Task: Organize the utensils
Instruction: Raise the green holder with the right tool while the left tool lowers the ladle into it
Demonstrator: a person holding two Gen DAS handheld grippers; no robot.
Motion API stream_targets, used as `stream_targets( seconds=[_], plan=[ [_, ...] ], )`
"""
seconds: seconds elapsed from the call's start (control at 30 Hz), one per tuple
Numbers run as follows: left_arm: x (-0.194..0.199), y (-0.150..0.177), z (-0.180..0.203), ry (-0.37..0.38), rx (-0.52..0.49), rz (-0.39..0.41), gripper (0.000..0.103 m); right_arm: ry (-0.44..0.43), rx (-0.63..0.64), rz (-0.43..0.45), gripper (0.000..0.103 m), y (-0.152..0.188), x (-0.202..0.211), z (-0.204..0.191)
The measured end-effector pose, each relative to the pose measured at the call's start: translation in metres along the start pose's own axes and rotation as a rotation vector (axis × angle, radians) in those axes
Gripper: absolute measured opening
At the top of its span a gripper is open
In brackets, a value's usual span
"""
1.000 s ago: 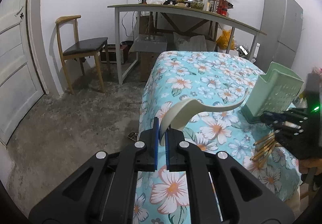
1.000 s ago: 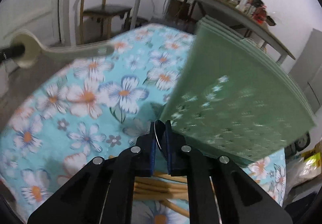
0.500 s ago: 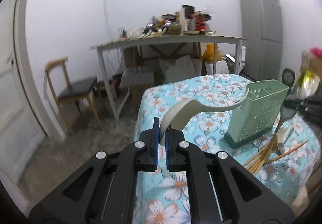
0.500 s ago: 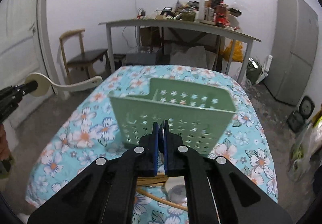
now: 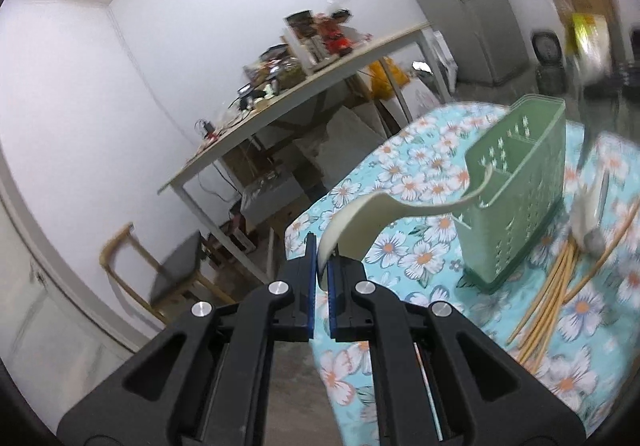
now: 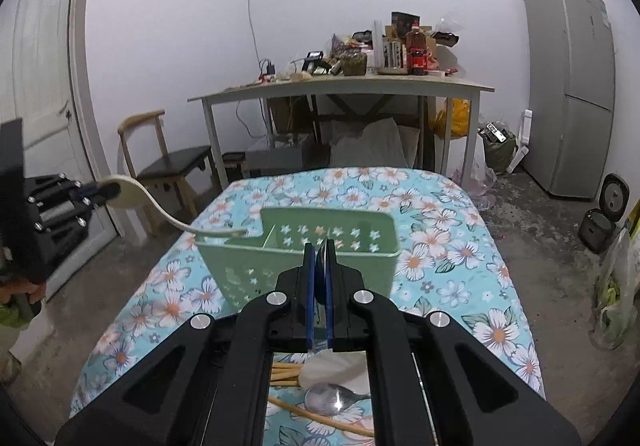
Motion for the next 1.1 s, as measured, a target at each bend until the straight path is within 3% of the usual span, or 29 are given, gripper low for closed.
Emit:
stream_targets(
  seconds=[0.3, 0.63, 0.8, 0.97, 1.1],
  plan=[
    [-0.017, -0.020, 0.012, -0.034, -0.231, -0.063, 0.004, 0.005, -0.059, 0.068, 0.004, -0.014, 0.016, 0.030],
    [-0.030, -0.055, 0.035, 0.042, -0.277, -0.052, 0.009, 0.017, -0.088, 0.115, 0.004, -0.025, 0.030, 0.047],
    [-0.034, -0.067, 0.042, 0.131, -0.188, -0.039, 0.019, 0.018, -0.103, 0.136, 0.004, -0.034, 0.035, 0.057],
    [-0.029, -0.078, 0.041, 0.259, -0.011, 0.015, 0.035, 0.010, -0.116, 0.152, 0.004, -0.041, 0.038, 0.058],
    [-0.027, -0.076, 0.034, 0.294, 0.097, 0.040, 0.041, -0.008, -0.127, 0.167, 0.004, -0.050, 0.039, 0.059]
  ],
)
Point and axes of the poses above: each gripper's, at about its wrist camera, not at the fingertips, and x roughly against the way its jaws point, z to its right, y to its underside, the point moved 7 cm from there along -x, roughly the way its jaws point, and after that the axes turned 2 degrees about y, right-handed, at the moved point
